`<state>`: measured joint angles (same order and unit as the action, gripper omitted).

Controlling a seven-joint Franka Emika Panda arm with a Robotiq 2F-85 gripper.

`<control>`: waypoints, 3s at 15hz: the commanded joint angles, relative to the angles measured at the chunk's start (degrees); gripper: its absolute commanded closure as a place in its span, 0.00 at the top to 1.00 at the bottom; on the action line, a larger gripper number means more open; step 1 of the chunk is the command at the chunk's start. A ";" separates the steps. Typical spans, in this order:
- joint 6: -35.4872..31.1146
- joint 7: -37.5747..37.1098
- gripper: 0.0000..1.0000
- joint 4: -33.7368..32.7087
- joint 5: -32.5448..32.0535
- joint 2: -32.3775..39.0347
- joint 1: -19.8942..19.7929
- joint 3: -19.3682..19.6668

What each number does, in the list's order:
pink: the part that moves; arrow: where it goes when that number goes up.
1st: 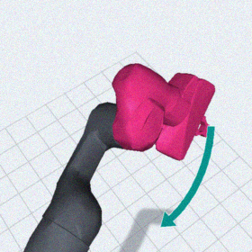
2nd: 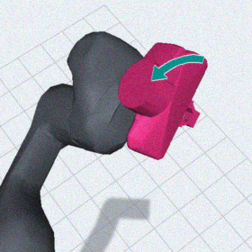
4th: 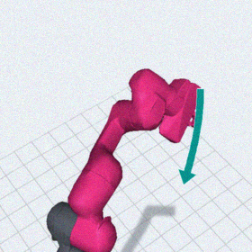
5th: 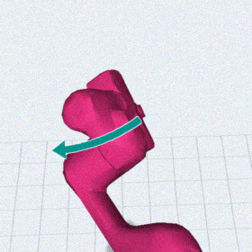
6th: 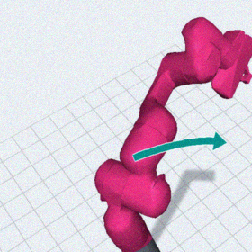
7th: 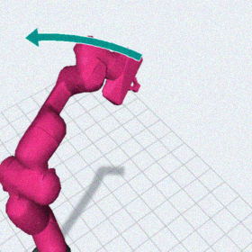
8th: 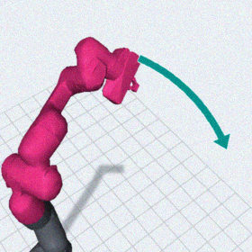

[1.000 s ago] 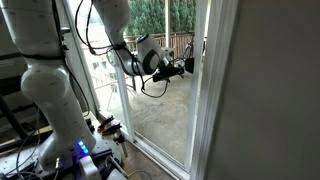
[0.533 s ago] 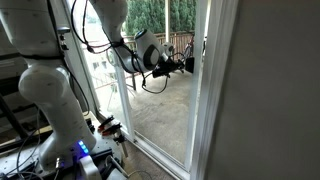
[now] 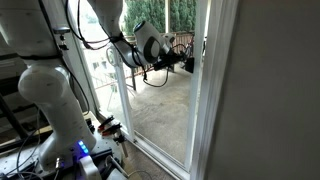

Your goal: Slide the door to the side to open it

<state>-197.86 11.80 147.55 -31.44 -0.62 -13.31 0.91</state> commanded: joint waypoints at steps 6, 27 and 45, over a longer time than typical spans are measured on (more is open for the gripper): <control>-0.38 -2.56 1.00 -3.68 0.88 2.72 -0.42 1.09; -0.32 -4.66 1.00 -4.53 -3.12 4.33 -1.16 -0.57; 0.04 -9.33 1.00 -3.96 -5.80 2.25 -0.76 -3.00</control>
<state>-197.82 4.28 143.04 -34.94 2.75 -14.06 -0.58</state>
